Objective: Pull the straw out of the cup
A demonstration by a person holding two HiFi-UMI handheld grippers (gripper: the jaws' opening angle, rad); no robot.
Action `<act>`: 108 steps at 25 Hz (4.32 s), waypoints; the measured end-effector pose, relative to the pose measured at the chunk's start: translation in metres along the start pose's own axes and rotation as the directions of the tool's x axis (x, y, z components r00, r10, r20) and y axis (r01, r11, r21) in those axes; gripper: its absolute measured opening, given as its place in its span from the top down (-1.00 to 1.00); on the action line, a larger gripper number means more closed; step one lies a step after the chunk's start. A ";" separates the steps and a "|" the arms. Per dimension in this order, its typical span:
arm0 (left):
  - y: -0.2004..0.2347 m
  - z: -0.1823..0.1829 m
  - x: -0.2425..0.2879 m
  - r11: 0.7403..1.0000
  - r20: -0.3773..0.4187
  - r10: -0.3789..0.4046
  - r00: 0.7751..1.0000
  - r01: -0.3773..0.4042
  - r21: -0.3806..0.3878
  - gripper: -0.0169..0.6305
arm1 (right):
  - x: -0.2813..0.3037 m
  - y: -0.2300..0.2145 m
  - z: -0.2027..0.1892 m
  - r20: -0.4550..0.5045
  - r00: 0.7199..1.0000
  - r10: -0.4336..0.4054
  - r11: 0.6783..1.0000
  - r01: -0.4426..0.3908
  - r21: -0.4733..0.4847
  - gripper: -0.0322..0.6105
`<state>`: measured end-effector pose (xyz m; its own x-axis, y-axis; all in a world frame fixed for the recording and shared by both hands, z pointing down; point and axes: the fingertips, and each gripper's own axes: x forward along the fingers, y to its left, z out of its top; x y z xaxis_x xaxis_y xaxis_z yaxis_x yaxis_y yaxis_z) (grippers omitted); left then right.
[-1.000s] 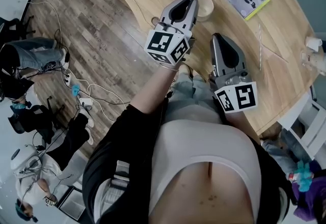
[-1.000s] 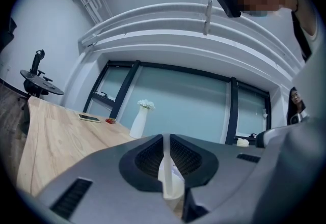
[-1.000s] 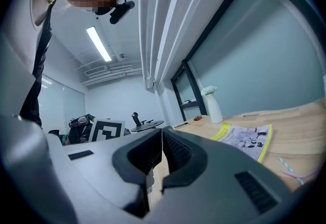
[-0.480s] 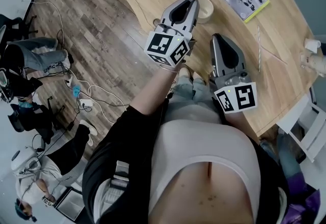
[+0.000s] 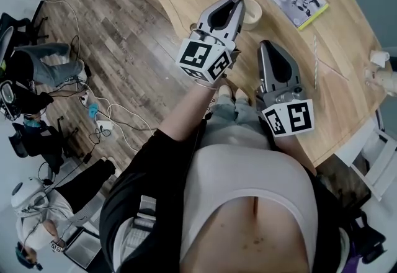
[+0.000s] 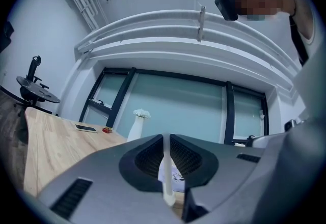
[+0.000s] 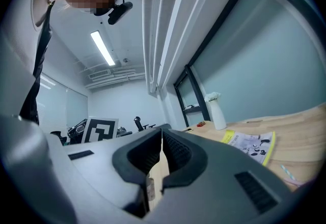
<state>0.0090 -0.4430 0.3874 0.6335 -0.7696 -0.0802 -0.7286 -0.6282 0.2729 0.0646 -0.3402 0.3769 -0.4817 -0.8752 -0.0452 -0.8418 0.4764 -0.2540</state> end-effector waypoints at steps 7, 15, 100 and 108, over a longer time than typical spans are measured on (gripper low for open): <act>-0.005 0.014 -0.005 1.000 0.024 -0.001 1.000 0.000 0.010 0.82 | 0.001 0.007 0.006 0.012 1.000 0.016 1.000 -0.015 -0.011 0.80; -0.009 0.023 -0.014 1.000 0.020 -0.010 1.000 0.009 0.020 0.82 | 0.003 0.013 0.009 0.016 0.999 0.031 0.999 -0.031 -0.020 0.80; -0.241 0.035 -0.244 0.997 0.152 0.032 0.988 -0.043 0.067 0.82 | -0.231 0.100 0.039 0.063 0.982 0.179 0.978 -0.171 -0.118 0.80; -0.265 0.041 -0.250 0.996 0.157 0.005 0.988 -0.018 0.084 0.82 | -0.246 0.105 0.051 0.084 0.978 0.192 0.974 -0.179 -0.135 0.80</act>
<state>0.0330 -0.0892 0.2956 0.5809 -0.7812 -0.2287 -0.7595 -0.6213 0.1930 0.1077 -0.0789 0.3117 -0.6119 -0.7715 -0.1742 -0.7668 0.6327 -0.1086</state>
